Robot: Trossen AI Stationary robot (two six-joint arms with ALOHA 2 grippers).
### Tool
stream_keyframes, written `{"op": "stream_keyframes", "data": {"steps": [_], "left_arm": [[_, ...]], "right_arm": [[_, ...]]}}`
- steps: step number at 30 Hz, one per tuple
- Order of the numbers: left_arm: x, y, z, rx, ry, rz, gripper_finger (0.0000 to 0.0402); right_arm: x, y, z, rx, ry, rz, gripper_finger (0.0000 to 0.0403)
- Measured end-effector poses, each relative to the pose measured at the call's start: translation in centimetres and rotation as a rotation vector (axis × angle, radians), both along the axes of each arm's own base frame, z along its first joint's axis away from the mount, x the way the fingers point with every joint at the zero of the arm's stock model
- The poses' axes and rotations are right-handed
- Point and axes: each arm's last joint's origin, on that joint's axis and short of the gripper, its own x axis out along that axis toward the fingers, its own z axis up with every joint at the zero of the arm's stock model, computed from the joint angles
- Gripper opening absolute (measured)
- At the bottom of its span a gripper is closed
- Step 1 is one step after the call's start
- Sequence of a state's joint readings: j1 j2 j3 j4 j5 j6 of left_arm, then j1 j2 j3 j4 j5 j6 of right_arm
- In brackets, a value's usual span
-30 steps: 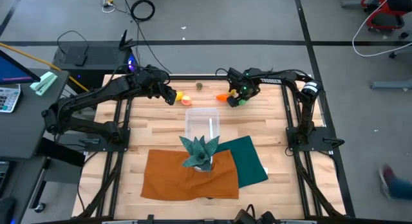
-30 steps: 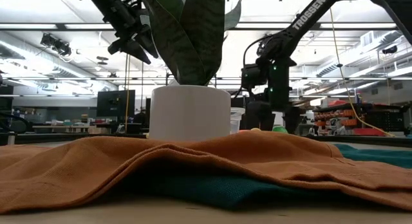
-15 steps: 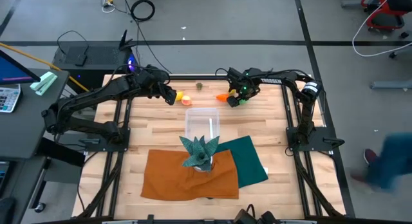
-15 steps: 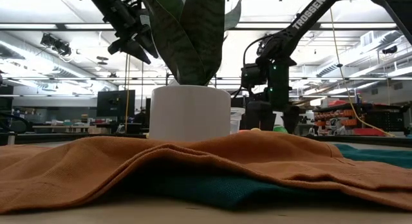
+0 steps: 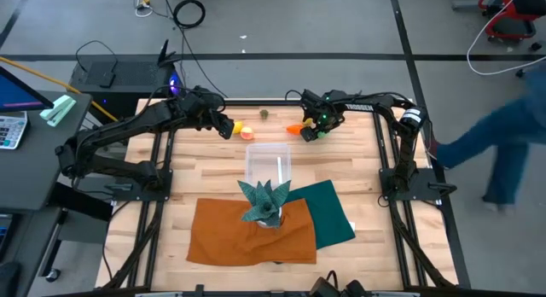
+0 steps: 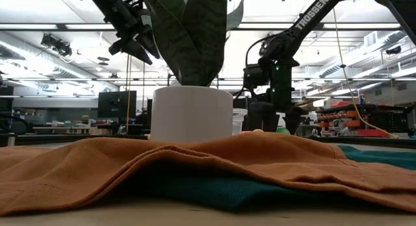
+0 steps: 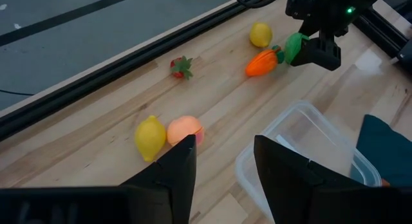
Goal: Pick and placing Produce into tupperware
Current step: Put the green pear into the transparent bin
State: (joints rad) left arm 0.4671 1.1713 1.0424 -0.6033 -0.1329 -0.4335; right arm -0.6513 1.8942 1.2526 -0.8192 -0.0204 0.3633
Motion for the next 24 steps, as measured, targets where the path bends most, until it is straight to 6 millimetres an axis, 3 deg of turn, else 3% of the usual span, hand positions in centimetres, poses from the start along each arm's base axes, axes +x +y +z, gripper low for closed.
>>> {"op": "stream_keyframes", "data": {"steps": [14, 24], "left_arm": [[0.00, 0.00, 0.00, 0.000, 0.000, 0.000, 0.0165], [0.00, 0.00, 0.00, 0.001, 0.001, -0.001, 0.0165]], "right_arm": [[0.12, -0.09, 0.06, -0.011, -0.014, -0.003, 0.0240], [0.04, -0.01, 0.64, -0.021, -0.027, -0.002, 0.0237]]}}
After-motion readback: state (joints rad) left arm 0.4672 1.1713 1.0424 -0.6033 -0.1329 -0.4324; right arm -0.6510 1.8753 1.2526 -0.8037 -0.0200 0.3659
